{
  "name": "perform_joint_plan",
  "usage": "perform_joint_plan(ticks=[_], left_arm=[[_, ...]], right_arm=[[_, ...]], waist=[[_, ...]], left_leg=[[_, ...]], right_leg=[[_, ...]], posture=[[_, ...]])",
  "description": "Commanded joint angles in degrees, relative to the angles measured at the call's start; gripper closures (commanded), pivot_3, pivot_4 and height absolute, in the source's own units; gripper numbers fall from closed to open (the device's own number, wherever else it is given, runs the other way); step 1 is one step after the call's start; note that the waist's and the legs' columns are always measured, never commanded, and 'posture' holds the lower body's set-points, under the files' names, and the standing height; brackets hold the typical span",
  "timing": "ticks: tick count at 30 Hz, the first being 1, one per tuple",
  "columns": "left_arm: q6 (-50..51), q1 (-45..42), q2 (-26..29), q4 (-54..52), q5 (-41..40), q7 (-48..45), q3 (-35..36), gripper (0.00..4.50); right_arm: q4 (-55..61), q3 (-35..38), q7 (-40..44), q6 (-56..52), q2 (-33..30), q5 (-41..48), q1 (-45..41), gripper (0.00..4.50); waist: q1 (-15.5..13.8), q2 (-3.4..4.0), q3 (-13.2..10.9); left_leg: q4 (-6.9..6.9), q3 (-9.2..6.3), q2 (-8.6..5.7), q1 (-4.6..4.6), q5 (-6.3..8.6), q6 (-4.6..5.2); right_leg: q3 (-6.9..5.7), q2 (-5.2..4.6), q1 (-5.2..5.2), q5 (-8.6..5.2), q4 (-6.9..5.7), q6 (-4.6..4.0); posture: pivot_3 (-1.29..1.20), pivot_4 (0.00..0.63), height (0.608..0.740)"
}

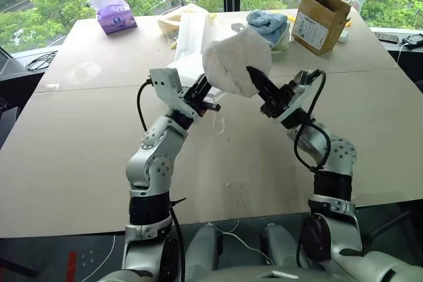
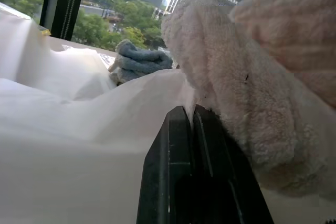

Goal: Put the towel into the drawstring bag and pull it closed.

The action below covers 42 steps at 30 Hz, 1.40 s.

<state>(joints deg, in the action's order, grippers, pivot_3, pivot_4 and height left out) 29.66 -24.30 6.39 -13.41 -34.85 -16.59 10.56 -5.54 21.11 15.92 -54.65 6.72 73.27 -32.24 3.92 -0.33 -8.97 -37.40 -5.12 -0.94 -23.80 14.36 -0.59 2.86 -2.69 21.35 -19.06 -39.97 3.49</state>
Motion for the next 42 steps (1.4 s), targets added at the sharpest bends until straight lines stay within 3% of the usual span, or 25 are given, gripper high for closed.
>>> perform_joint_plan(ticks=[1, 12, 21, 28, 36, 42], left_arm=[[0.28, -1.50, -0.42, -2.08, -3.18, 1.49, 1.95, 4.50], [1.99, -0.79, -1.26, -2.52, -5.92, 2.60, 1.06, 4.50], [1.98, 2.50, 0.91, -2.19, -5.20, -0.31, -0.98, 4.50], [7.01, 9.54, 5.15, -8.83, -8.37, -7.69, -8.03, 4.50], [11.40, 11.05, 5.24, -11.01, -13.08, -6.96, -7.17, 4.50], [12.83, 10.77, 6.15, -10.27, -14.29, -6.62, -5.94, 4.50]], right_arm=[[2.21, -2.36, 0.69, 0.59, -0.25, -0.95, 2.04, 4.49], [2.68, -8.91, 2.16, 0.19, -3.17, -8.10, 5.96, 4.49], [4.66, -14.91, 9.22, -0.19, -10.83, -14.38, 5.41, 4.49], [-1.71, -10.96, 5.92, 3.07, -8.52, -16.37, -1.31, 4.49], [-5.75, -6.60, 0.25, 7.00, -3.37, -17.96, -3.26, 4.49], [-8.76, 4.07, -5.07, 5.62, -1.32, -7.16, -7.09, 4.49]], waist=[[-0.02, 0.00, 0.00], [-0.02, 0.00, 0.00], [-0.05, -0.01, 0.00], [-0.04, -0.01, -0.01], [-0.13, -0.01, 0.00], [-0.08, 0.00, -0.01]], left_leg=[[0.00, 0.00, 0.00, 0.00, 0.00, 0.00], [-0.02, -0.01, -0.01, 0.02, -0.01, -0.02], [-0.02, -0.01, -0.03, 0.03, -0.01, -0.02], [-0.01, 0.03, -0.01, 0.04, -0.01, -0.02], [-0.02, 0.01, 0.00, 0.04, -0.01, -0.02], [-0.02, 0.02, 0.01, 0.05, -0.02, -0.03]], right_leg=[[0.00, 0.00, 0.00, 0.00, 0.00, 0.00], [0.01, 0.02, 0.00, 0.00, -0.01, 0.00], [0.01, 0.01, -0.02, 0.00, 0.01, 0.00], [0.08, 0.03, 0.00, 0.00, 0.01, 0.00], [0.06, 0.02, -0.01, 0.00, -0.01, 0.00], [0.06, 0.02, 0.00, 0.00, -0.03, 0.00]], posture=[[0.00, 0.150, 0.740], [0.00, 0.150, 0.740], [0.00, 0.150, 0.740], [0.00, 0.150, 0.740], [0.00, 0.150, 0.740], [0.00, 0.150, 0.740]])
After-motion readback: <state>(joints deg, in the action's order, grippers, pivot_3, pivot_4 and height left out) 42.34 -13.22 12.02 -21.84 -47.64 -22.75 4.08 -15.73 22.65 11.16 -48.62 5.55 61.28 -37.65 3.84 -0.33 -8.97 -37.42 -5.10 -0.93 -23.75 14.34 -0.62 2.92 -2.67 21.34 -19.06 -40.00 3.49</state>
